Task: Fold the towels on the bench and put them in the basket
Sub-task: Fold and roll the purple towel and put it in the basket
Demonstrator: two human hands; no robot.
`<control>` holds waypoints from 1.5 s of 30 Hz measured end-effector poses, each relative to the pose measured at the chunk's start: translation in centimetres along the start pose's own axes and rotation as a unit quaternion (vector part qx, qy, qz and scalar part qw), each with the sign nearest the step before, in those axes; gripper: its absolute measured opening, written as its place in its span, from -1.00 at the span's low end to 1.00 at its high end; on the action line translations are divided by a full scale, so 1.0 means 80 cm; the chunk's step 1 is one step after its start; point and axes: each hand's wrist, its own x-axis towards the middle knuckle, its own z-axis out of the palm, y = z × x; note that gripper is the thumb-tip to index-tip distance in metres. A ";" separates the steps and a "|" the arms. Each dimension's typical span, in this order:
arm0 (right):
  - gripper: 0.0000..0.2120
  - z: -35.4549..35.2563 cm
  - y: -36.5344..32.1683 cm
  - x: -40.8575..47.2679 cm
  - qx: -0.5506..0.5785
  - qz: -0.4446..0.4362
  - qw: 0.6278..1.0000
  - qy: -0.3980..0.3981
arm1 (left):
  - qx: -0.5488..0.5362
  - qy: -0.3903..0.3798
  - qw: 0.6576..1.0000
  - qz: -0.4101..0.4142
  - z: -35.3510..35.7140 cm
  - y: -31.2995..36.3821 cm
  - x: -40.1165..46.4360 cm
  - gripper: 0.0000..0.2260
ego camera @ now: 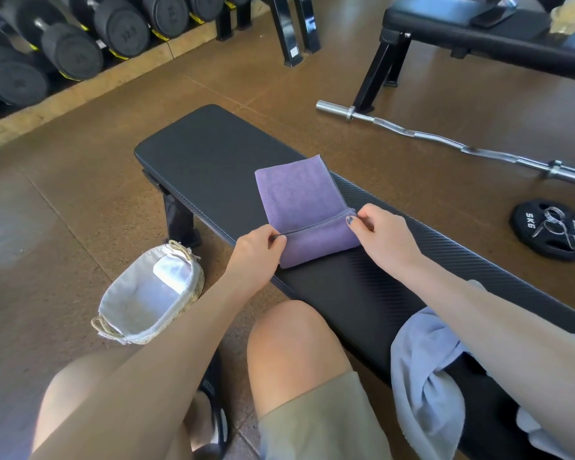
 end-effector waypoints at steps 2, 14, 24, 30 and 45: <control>-0.78 0.003 0.001 0.000 0.003 0.007 1.000 0.004 | 0.004 0.000 1.000 -0.004 0.002 -0.001 0.003 -0.82; -0.82 0.010 0.007 -0.003 -0.010 0.011 0.999 0.028 | 0.053 0.000 0.999 -0.002 0.011 0.000 0.006 -0.85; -0.89 0.014 0.003 -0.015 -0.130 -0.118 0.984 0.010 | 0.334 0.117 0.912 0.206 0.021 0.004 -0.014 -0.73; -0.78 0.018 0.006 -0.008 -0.307 -0.363 0.878 0.049 | 0.392 0.036 0.792 0.467 0.019 0.016 -0.004 -0.76; -0.71 0.005 0.027 -0.015 -0.219 -0.296 0.930 -0.005 | 0.353 -0.035 0.830 0.429 0.002 -0.002 -0.010 -0.80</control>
